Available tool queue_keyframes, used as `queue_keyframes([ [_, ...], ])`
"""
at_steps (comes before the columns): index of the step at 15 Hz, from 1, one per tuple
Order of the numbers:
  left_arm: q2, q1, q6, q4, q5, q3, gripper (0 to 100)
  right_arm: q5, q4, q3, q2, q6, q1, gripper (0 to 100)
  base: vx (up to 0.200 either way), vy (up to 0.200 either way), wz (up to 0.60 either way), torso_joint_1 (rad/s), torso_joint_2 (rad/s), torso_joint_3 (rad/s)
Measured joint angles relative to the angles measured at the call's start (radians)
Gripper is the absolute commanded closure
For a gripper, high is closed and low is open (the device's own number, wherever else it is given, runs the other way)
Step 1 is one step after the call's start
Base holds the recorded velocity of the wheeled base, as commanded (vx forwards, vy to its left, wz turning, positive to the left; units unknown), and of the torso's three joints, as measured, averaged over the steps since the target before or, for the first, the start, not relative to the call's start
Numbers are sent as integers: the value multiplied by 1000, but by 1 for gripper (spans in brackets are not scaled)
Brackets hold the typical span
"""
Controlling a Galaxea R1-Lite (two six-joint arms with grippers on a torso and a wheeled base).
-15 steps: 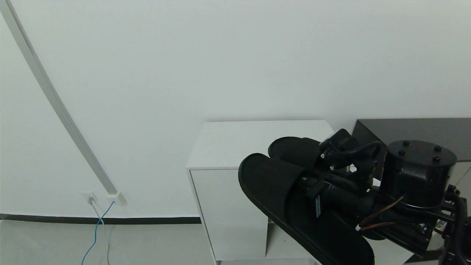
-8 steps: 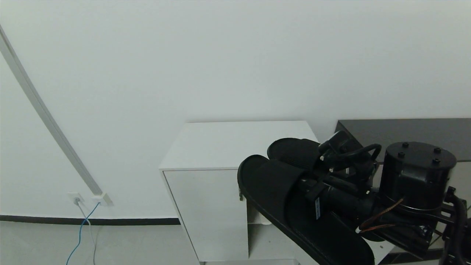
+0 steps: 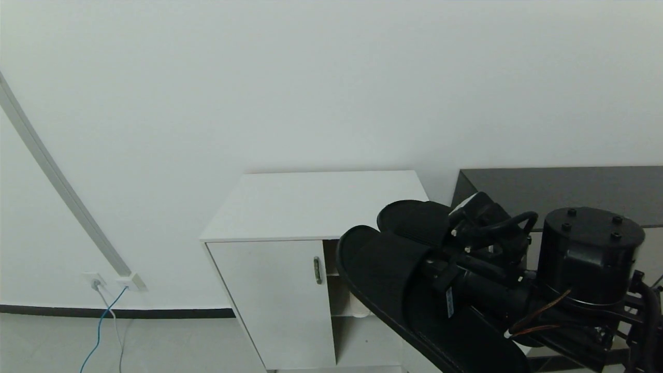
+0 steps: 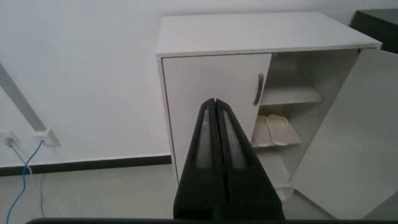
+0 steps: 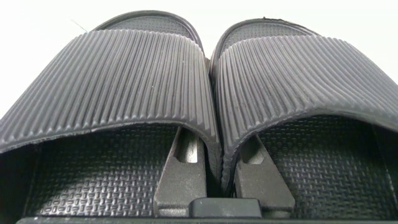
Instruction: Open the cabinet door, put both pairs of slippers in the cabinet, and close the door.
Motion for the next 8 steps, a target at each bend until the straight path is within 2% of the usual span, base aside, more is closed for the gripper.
queue_keyframes([
  [1, 0, 1, 0, 0, 0, 0, 100, -1, 3, 1, 0, 0, -2, 100, 0, 0, -600, 2, 7, 2],
  [8, 0, 1, 1, 0, 0, 0, 100, 0, 1, 3, 2, -2, 5, 100, 0, 0, 0, -7, 12, 10],
])
